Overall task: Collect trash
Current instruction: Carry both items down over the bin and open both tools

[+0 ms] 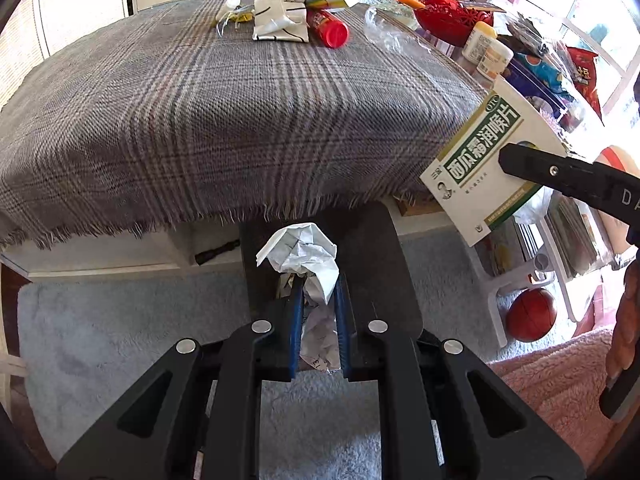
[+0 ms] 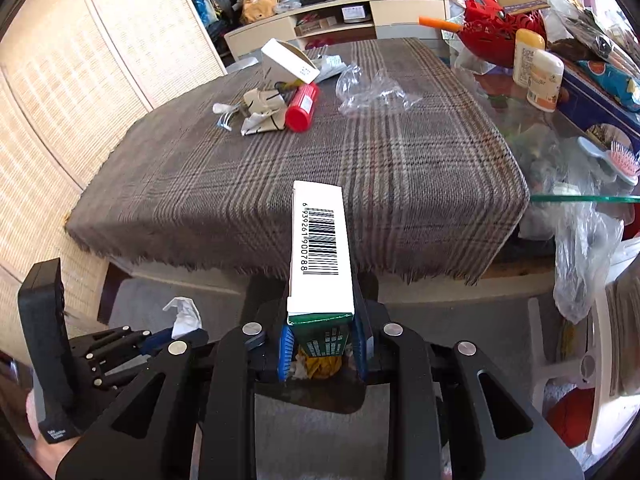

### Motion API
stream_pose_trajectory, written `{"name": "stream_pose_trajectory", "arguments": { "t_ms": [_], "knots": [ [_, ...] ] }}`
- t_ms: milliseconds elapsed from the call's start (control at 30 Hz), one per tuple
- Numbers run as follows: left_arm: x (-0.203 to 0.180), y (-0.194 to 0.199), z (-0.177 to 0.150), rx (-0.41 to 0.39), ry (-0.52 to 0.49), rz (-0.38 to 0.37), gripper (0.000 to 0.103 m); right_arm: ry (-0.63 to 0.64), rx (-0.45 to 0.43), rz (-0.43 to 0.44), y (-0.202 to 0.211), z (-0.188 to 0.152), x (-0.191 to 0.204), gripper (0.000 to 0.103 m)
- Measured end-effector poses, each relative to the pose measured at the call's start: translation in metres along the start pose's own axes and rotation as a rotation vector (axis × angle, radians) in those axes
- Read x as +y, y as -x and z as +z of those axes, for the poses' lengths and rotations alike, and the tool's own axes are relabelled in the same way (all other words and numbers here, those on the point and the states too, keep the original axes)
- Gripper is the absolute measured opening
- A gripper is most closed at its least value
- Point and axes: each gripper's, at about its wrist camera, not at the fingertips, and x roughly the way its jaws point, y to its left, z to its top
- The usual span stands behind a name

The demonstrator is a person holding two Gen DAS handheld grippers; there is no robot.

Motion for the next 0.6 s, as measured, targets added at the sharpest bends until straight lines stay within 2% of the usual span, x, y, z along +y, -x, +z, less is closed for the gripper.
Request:
{"name": "stream_pose_trajectory", "arguments": {
  "t_ms": [300,600],
  "knots": [
    [-0.005,-0.006,-0.023,0.0,0.009,-0.016,0.013,-0.024,0.043,0.003,-0.018,-0.025,0.0,0.025],
    [-0.007,-0.034,-0.036,0.057,0.015,-0.033,0.013,-0.029,0.11,-0.011,-0.05,-0.037,0.003,0.025]
  ]
}}
